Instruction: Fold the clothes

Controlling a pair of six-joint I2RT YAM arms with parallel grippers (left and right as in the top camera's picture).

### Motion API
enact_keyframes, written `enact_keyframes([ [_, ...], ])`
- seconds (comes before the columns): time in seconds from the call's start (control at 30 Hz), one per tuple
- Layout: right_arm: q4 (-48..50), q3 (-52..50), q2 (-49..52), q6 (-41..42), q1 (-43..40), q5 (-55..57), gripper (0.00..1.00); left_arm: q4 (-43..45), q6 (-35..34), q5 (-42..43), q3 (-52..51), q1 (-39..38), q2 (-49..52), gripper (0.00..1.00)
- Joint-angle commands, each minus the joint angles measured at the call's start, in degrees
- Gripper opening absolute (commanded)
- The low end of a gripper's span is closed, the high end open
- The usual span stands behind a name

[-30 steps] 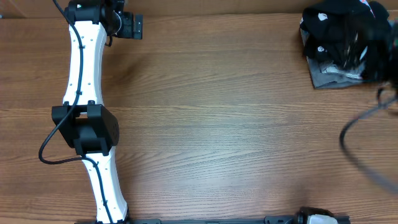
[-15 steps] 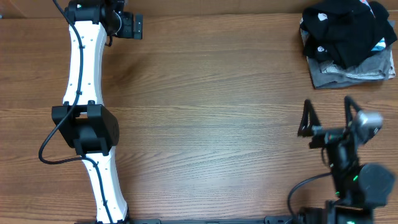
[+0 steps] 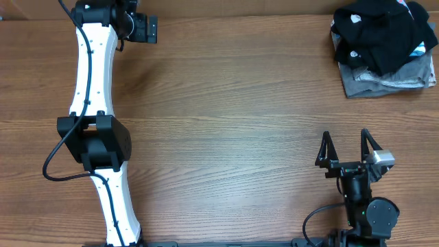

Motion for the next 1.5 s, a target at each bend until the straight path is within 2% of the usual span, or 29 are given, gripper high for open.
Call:
enact_keyframes([
  [0.0, -1.81, -1.4, -3.06, 0.46, 0.22, 1.03, 1.0, 0.02, -0.28, 0.07, -0.26, 0.13, 0.37, 1.0],
  [0.33, -11.69, -1.4, -4.98, 0.44, 0.22, 1.14, 1.0, 0.02, -0.28, 0.07, -0.26, 0.13, 0.37, 1.0],
  [1.17, -11.47, -1.4, -4.92, 0.44, 0.17, 1.18, 1.0, -0.04, -0.28, -0.02, -0.37, -0.11, 0.39, 1.0],
  [1.33, -11.47, -1.4, -4.92, 0.44, 0.17, 1.18, 1.0, -0.15, -0.28, -0.2, -1.01, -2.01, -3.15, 1.0],
  [1.47, -11.47, -1.4, -4.92, 0.44, 0.17, 1.18, 1.0, 0.5, -0.28, -0.17, -8.17, -5.01, -11.76, 1.0],
])
